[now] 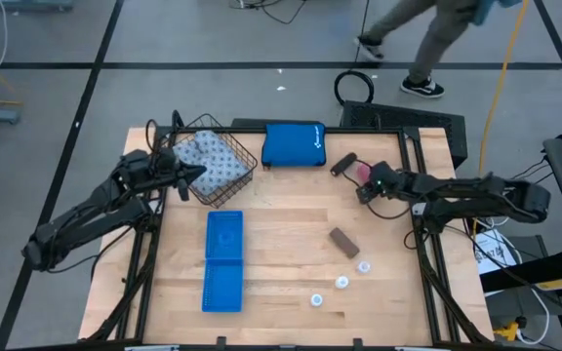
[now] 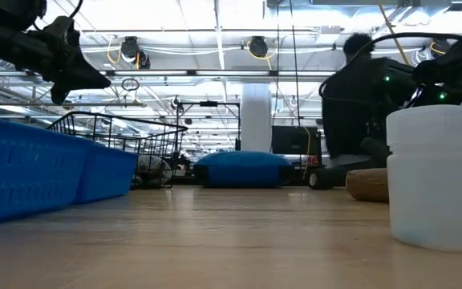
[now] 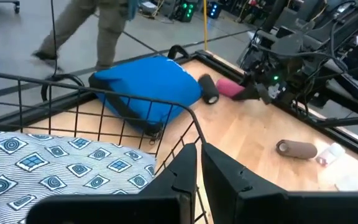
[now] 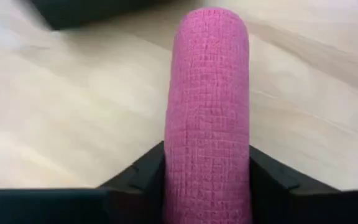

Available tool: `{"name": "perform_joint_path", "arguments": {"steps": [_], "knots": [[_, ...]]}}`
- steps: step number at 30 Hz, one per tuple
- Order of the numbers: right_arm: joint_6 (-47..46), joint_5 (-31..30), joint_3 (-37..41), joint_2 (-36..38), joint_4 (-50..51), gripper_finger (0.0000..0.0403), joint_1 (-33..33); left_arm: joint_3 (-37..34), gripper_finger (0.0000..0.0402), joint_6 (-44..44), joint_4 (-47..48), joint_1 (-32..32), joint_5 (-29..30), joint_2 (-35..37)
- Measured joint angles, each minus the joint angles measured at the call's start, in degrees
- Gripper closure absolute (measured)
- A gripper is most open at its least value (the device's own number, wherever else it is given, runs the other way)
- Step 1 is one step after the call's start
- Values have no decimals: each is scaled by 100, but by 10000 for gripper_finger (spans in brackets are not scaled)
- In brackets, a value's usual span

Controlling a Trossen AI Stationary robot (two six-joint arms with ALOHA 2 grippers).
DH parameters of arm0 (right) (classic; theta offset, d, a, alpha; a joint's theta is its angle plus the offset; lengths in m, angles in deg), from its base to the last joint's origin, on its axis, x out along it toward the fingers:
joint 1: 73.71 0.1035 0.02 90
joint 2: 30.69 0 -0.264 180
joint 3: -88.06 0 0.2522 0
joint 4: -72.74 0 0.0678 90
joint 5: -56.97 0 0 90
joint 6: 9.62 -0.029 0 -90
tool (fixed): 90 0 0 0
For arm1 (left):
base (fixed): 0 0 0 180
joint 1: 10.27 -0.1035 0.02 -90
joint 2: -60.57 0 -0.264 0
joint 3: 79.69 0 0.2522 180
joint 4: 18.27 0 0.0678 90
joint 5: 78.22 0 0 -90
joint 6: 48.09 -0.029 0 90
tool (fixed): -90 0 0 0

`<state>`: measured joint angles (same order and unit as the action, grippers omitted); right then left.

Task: Pick & place medical supplies in basket/bin
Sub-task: Put the pink bandage into the top blue bin

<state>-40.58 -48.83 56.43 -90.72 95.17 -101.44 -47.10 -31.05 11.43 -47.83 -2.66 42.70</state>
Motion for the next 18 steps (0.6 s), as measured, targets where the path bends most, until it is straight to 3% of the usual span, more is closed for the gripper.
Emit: {"name": "perform_joint_path", "arguments": {"steps": [5, 11, 14, 18], "knots": [[216, 941, 0, 290, -689, 307, 7, 0, 371, 33, -8, 0, 2, -114], [626, 1557, -2, 487, -2094, 316, 257, 0, 367, 302, -478, 38, 3, -370], [807, 1766, -2, 420, -2954, 315, 504, 0, 346, 377, -810, 162, 16, -610], [1076, 1922, -6, 203, -3878, 315, 932, 0, 288, 587, -1360, 408, 135, -1068]]}}
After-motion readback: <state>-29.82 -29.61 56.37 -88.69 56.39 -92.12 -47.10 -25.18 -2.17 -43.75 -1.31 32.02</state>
